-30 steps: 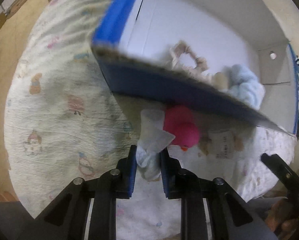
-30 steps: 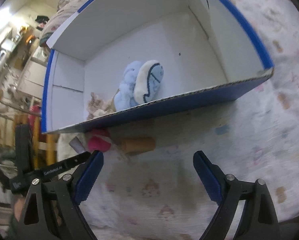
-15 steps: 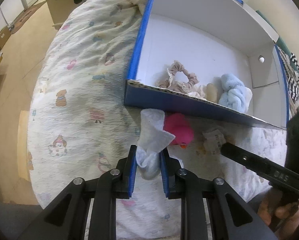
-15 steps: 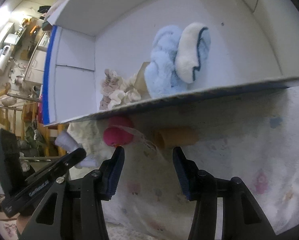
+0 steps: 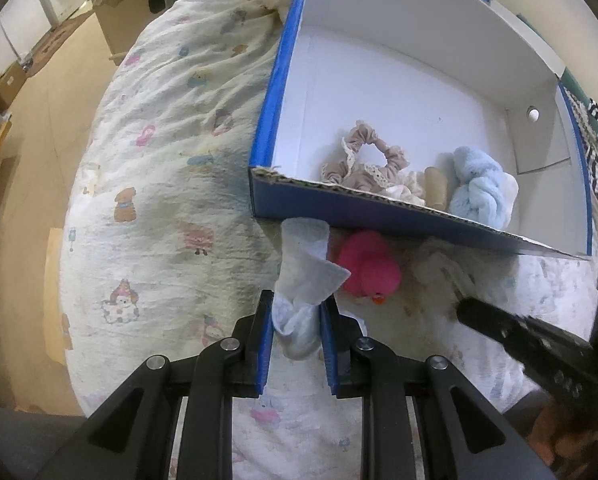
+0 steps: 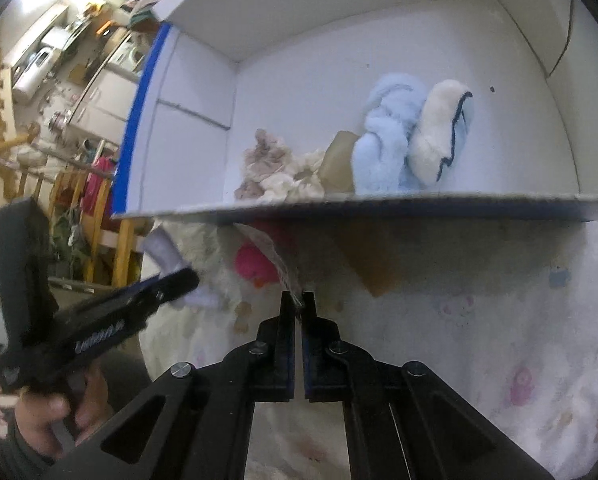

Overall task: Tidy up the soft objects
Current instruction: 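Grasp the white tissue with the left tool while the right tool grasps the clear packet, then carry the white tissue and clear packet over the box with both tools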

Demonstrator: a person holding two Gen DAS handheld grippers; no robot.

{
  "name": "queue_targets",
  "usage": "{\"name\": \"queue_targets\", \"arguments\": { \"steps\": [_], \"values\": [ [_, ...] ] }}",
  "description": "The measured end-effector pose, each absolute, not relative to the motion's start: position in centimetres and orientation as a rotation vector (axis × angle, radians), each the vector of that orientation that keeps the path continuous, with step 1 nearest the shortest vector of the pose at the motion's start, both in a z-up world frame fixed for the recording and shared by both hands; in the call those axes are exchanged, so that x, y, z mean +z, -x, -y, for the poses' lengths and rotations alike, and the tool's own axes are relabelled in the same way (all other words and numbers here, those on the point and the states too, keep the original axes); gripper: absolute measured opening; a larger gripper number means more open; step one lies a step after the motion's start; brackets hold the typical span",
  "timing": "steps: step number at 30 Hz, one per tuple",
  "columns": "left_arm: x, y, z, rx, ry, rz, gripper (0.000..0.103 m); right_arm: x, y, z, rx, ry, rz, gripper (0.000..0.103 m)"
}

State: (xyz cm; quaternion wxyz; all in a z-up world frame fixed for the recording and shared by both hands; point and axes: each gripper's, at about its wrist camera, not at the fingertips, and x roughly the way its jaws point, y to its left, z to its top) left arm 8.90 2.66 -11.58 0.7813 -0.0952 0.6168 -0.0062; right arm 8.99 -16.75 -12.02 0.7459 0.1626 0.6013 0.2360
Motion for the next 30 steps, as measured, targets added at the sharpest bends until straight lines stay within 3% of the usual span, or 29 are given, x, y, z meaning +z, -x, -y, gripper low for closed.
{"name": "queue_targets", "arguments": {
  "steps": [23,30],
  "values": [
    [-11.2,-7.7,0.5,0.039,0.045,-1.285,0.02,-10.2,-6.0,18.8,0.517,-0.26,-1.247,0.004],
    [-8.0,-5.8,-0.5,0.05,0.077,-1.194,0.02,-8.7,-5.6,19.2,0.539,-0.267,-1.198,0.004]
  ]
}}
